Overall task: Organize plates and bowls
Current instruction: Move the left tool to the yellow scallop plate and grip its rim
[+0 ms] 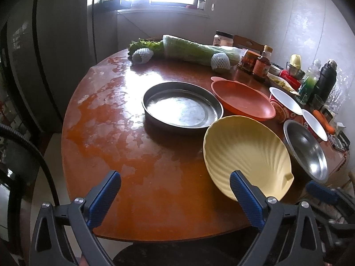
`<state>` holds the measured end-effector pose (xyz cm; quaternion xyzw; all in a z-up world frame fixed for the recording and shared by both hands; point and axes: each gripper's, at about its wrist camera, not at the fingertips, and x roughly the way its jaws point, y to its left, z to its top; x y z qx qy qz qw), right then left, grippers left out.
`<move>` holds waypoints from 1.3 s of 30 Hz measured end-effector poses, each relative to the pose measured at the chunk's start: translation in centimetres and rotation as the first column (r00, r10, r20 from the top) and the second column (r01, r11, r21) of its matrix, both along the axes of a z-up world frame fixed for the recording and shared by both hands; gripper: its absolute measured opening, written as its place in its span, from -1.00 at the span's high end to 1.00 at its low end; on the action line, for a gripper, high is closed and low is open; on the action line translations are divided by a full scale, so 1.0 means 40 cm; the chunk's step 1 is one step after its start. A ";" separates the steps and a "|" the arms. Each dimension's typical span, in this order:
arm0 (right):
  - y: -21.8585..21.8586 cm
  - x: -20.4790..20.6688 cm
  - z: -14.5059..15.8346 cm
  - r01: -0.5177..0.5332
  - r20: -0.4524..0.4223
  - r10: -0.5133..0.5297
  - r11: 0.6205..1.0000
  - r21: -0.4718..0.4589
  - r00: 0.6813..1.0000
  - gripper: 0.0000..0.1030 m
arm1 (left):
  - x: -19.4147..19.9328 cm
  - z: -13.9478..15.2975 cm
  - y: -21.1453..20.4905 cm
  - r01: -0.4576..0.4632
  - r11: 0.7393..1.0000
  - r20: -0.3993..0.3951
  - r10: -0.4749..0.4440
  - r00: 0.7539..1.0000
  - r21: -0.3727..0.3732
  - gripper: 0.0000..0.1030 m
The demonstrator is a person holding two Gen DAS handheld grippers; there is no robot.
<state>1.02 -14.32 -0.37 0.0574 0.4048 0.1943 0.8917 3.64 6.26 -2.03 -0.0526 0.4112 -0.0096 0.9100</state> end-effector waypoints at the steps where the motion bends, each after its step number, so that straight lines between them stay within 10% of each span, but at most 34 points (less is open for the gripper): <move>1: 0.004 0.005 -0.007 -0.006 -0.017 0.006 1.000 0.002 1.000 -0.15 | 0.003 -0.002 -0.001 0.001 1.000 -0.004 -0.001 1.000 0.000 -0.93; 11: -0.001 0.045 -0.040 0.085 -0.085 -0.085 0.996 -0.005 0.993 0.05 | 0.033 -0.020 -0.013 0.033 0.999 -0.022 -0.033 0.999 -0.003 -0.84; 39: 0.052 0.137 -0.052 0.048 -0.025 -0.048 0.999 -0.021 0.999 0.64 | 0.128 -0.045 -0.007 0.055 0.998 -0.046 -0.057 0.997 -0.044 0.44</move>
